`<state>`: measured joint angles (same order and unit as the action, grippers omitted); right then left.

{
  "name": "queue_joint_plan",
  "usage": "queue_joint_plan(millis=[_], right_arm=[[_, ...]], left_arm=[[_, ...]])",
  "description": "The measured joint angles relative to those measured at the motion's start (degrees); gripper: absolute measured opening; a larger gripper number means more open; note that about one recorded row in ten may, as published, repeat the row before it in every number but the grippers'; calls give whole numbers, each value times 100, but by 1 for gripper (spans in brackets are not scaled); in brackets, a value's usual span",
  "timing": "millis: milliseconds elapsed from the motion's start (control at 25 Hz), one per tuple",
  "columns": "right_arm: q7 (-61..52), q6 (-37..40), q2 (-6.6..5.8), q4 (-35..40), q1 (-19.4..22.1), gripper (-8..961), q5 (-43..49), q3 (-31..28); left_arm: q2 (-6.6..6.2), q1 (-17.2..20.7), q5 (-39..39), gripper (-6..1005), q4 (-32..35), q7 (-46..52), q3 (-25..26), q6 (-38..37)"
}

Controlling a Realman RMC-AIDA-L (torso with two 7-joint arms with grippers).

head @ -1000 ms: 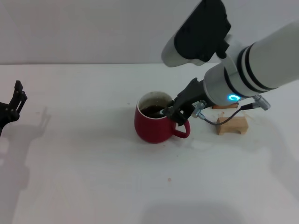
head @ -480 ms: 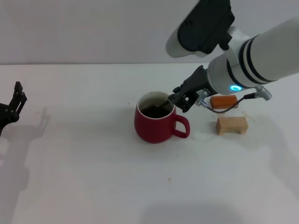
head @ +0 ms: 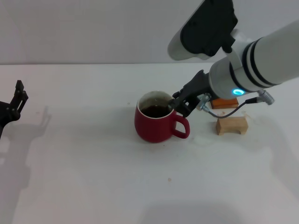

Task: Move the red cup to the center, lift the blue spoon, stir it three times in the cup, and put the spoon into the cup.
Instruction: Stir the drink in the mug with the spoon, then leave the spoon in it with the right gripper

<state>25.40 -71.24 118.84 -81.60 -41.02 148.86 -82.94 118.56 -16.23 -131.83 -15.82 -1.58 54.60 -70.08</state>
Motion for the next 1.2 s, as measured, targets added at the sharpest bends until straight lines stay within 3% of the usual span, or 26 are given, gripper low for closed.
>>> queue_joint_plan(millis=[720,1120,1200], right_arm=[[4,489,8,321,-175,202,-205,135],[5,496,15,-145,102,216,-172,123],[5,664,16,-252,180,291,-135,106]], left_arm=[[0,11,-10,855,1,0,-19,2],[0,-6,-9,855,10,0,-18,6],[0,-6,-9,855,10,0,-21,6]])
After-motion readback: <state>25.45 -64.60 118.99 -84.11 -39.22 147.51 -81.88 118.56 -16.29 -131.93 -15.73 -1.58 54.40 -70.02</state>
